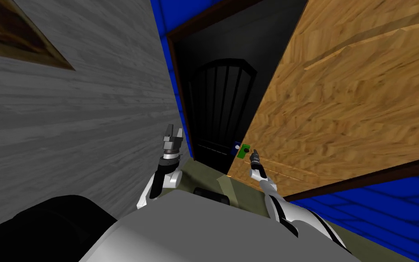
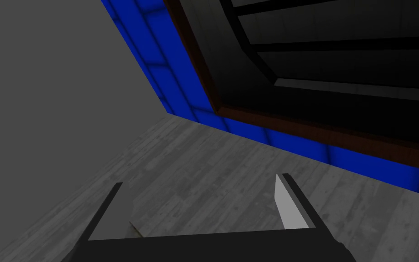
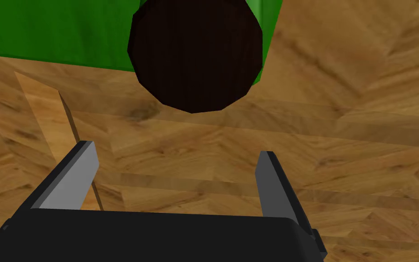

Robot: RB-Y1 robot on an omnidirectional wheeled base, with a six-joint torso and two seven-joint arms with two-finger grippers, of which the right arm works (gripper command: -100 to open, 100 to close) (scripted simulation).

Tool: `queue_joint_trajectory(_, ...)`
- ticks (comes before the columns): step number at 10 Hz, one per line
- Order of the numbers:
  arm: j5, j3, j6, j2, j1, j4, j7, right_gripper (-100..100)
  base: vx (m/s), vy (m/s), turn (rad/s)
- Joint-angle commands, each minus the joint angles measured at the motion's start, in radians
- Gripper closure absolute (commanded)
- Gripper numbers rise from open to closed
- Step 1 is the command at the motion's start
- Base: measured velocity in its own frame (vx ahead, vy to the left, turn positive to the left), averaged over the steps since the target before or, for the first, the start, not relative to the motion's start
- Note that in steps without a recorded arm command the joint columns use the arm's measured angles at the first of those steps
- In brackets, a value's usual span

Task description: Pull the door open

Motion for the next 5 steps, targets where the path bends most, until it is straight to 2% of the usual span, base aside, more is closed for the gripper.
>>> queue_joint_trajectory(1, 0.006, 0.015, -0.011, 0.020, -0.025, 0.009, -0.004, -100, 0.099, 0.126, 0.191)
queue_joint_trajectory(2, 0.006, 0.015, -0.011, 0.020, -0.025, 0.022, -0.004, -100, 0.115, 0.123, 0.136)
queue_joint_trajectory(3, 0.006, 0.015, -0.011, 0.020, -0.025, 0.009, -0.004, -100, 0.057, 0.046, -0.026)
queue_joint_trajectory(4, 0.006, 0.016, -0.022, 0.017, -0.034, 0.033, -0.006, -100, 0.017, 0.015, -0.008)
queue_joint_trajectory(5, 0.006, 0.016, -0.022, 0.017, -0.034, 0.033, -0.006, 100, 0.000, 0.000, 0.000)
